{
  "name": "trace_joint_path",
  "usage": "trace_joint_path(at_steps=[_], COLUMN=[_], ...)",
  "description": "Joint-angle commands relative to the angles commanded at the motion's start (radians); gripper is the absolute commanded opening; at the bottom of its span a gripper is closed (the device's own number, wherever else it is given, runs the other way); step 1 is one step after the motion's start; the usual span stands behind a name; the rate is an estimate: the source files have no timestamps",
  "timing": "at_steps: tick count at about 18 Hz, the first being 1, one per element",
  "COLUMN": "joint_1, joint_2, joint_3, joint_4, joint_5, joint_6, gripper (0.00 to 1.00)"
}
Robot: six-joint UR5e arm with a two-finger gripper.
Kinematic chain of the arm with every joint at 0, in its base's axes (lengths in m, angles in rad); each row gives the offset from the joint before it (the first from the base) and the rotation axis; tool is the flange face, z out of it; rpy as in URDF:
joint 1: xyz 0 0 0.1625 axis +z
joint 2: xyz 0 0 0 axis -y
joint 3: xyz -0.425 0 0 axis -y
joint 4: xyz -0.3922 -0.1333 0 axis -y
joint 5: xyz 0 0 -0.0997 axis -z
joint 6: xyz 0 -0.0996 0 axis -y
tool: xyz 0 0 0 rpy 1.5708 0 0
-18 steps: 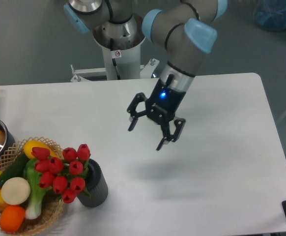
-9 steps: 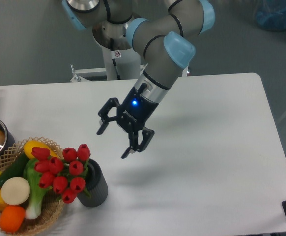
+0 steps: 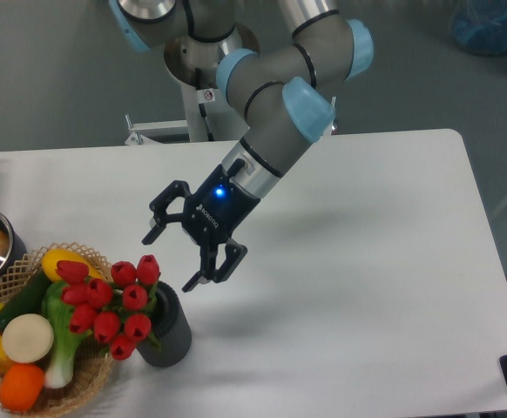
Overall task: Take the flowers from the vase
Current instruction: 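Move the open gripper toward the red tulips in the grey vase, then close the gripper around the tulip stems above the vase rim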
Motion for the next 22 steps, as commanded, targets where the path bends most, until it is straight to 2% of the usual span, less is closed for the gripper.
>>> trace_joint_path(at_steps=[7, 14, 18, 21, 22], joint_1=[-0.029, -0.045, -0.046, -0.046, -0.046], joint_2=[-0.07, -0.11, -0.098, -0.095, -0.094], joint_3=[0.044, 0.078, 0.078, 0.078, 0.078], joint_4=[0.006, 0.018, 0.021, 0.023, 0.023], joint_5=[-0.04, -0.041, -0.041, -0.04, -0.038], joint_6=[-0.008, -0.043, -0.106, -0.104, -0.104], gripper=[1.0, 1.0, 0.61, 0.07, 0.0])
